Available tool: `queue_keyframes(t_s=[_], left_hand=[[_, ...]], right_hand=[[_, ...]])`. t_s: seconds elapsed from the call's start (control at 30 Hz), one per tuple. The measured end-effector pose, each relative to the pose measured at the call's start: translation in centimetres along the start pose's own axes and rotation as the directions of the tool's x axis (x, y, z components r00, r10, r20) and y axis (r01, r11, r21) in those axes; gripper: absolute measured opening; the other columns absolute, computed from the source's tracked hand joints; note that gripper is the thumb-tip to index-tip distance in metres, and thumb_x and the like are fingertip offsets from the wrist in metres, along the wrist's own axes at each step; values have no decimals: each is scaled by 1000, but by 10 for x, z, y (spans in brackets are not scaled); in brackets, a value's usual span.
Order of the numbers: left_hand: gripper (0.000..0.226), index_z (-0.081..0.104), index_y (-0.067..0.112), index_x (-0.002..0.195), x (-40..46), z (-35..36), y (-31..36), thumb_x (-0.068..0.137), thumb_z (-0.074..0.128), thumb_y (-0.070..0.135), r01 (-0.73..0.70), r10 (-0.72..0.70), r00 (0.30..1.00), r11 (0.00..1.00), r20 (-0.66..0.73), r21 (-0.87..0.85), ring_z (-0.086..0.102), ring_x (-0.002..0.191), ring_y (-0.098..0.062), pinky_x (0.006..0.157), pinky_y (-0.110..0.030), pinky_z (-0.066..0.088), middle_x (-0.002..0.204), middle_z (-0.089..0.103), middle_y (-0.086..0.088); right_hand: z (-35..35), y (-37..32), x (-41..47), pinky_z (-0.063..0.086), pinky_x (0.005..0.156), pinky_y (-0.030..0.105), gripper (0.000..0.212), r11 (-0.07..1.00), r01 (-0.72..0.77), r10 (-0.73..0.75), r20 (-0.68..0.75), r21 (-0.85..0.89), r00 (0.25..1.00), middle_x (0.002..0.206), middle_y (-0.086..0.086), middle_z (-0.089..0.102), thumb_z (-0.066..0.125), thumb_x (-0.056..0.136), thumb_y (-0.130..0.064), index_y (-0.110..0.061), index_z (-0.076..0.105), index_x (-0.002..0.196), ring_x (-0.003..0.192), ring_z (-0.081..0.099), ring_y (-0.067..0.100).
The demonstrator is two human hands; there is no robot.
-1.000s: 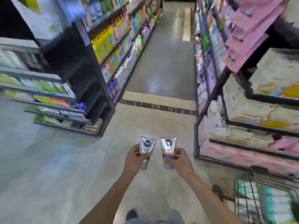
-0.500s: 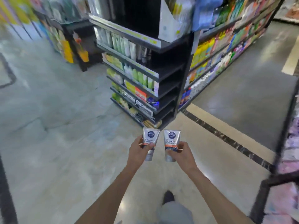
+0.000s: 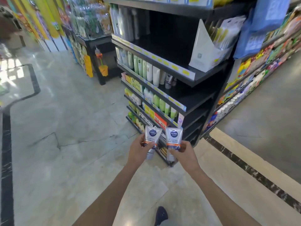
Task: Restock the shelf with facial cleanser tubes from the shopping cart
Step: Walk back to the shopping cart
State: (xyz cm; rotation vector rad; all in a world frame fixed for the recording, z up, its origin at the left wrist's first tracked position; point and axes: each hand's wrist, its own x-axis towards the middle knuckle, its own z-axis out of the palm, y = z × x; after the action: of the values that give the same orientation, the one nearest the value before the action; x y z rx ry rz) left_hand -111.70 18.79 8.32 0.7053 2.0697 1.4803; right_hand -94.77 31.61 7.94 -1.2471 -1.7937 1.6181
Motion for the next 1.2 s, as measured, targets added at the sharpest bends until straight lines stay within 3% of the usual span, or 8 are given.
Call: queue_keyframes(t_s=[0.1, 0.2, 0.33, 0.53, 0.6, 0.77, 1.0, 1.2], left_hand=[[35, 65, 29, 119, 55, 0, 12, 88, 79, 19, -24, 24, 1000, 1000, 7, 7, 71, 92, -6, 84, -32, 57, 105, 76, 11], [49, 61, 26, 132, 104, 2, 20, 87, 81, 24, -36, 36, 999, 999, 1, 3, 70, 93, -2, 80, -21, 52, 109, 74, 13], [54, 58, 21, 137, 168, 8, 27, 88, 80, 24, -49, 51, 998, 998, 44, -37, 71, 101, -10, 83, -21, 54, 115, 74, 6], [58, 52, 27, 141, 266, 17, 41, 90, 78, 31, -33, 33, 987, 999, 155, -4, 63, 101, -3, 93, -27, 51, 117, 64, 14], [49, 53, 27, 134, 298, 19, 43, 91, 77, 26, -33, 37, 977, 999, 212, -20, 64, 92, 5, 83, -15, 50, 114, 68, 13], [40, 57, 26, 124, 374, 23, 44, 90, 78, 24, -23, 41, 953, 998, 302, -65, 67, 102, -9, 93, -29, 53, 111, 69, 9], [23, 58, 25, 90, 446, 34, 53, 89, 77, 12, -35, 101, 925, 983, 367, -182, 69, 85, -12, 80, -31, 54, 89, 70, 6], [18, 55, 11, 99, 478, 53, 61, 93, 72, 6, -130, 200, 918, 967, 342, -217, 68, 86, 1, 81, -24, 56, 95, 70, 2]], right_hand=[[8, -21, 48, 58, 85, 34, 52, 1000, 11, -11, -12, 4, 1000, 107, -1, 68, 86, 81, -16, -19, 50, 119, 93, 66, 7], [13, -36, 87, 57, 83, 30, 55, 1000, 16, -17, -32, -18, 999, 109, -2, 66, 88, 80, -21, -21, 50, 120, 93, 66, 7], [19, -54, 131, 58, 74, 24, 55, 999, 13, -15, -59, -33, 998, 110, -3, 66, 87, 80, -25, -23, 49, 120, 97, 67, 10], [35, -65, 190, 59, 85, 35, 53, 999, -29, 25, -173, -23, 985, 111, -6, 66, 86, 81, -29, -26, 50, 120, 96, 67, 7], [43, -69, 204, 60, 84, 36, 49, 999, -38, 36, -208, -4, 977, 110, -6, 66, 85, 82, -28, -24, 52, 119, 96, 68, 9], [67, -78, 236, 62, 85, 39, 46, 996, -84, 89, -331, 30, 940, 111, -5, 69, 83, 85, -28, -22, 54, 120, 96, 71, 12], [98, -83, 264, 62, 88, 44, 51, 989, -133, 148, -470, 64, 870, 114, -8, 68, 84, 83, -35, -25, 55, 124, 100, 69, 12], [112, -85, 272, 60, 91, 45, 55, 983, -160, 186, -526, 94, 830, 115, -8, 67, 84, 83, -29, -23, 53, 127, 104, 67, 12]])
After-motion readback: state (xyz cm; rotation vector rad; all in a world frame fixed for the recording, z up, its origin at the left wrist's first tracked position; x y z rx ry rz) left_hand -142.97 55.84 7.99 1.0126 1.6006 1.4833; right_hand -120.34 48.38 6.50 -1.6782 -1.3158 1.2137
